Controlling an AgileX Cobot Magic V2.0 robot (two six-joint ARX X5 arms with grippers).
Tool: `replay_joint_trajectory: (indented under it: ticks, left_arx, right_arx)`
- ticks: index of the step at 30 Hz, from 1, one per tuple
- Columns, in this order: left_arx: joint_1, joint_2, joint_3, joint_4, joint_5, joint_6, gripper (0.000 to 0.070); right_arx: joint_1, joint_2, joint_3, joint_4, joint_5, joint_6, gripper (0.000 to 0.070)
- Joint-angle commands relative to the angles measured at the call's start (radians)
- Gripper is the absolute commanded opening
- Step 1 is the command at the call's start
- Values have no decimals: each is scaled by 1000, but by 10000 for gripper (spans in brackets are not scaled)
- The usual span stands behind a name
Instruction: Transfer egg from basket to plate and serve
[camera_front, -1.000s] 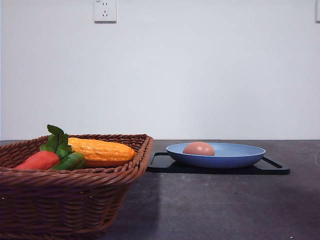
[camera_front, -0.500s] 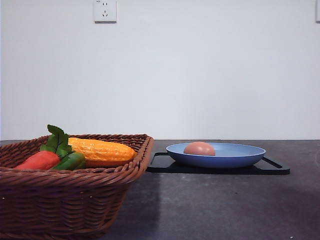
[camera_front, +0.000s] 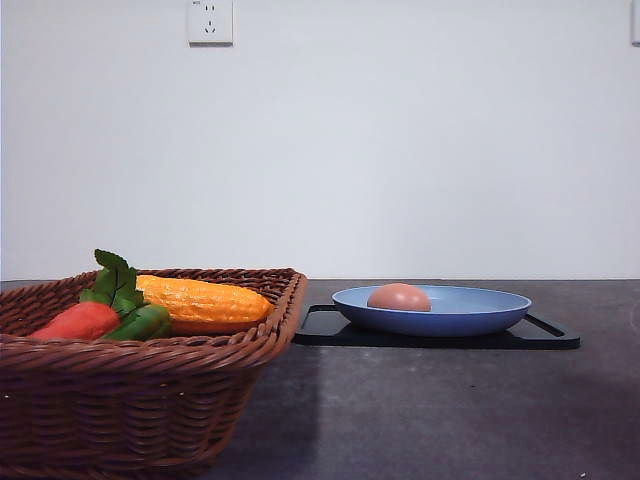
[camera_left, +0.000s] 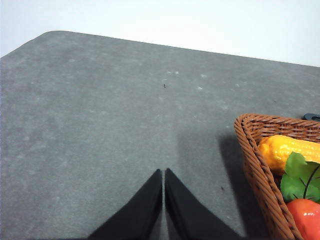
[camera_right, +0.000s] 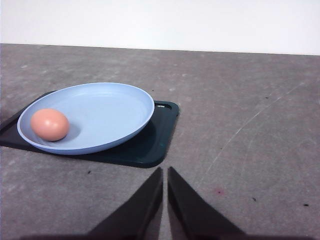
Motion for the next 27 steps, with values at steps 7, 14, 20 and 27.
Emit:
replay_joint_trajectory:
  ticks: [7, 14, 20, 27]
  left_arx:
    - [0, -2, -23, -18, 0, -9, 0]
    - [0, -2, -23, -18, 0, -9, 0]
    - [0, -2, -23, -18, 0, -9, 0]
    - [0, -2, -23, -18, 0, -8, 0]
  right_arx:
    - [1, -2, -7, 1, 1, 15, 0]
    - [1, -2, -7, 1, 2, 15, 0]
    - [1, -2, -7, 1, 2, 15, 0]
    - [1, -2, -7, 1, 1, 15, 0]
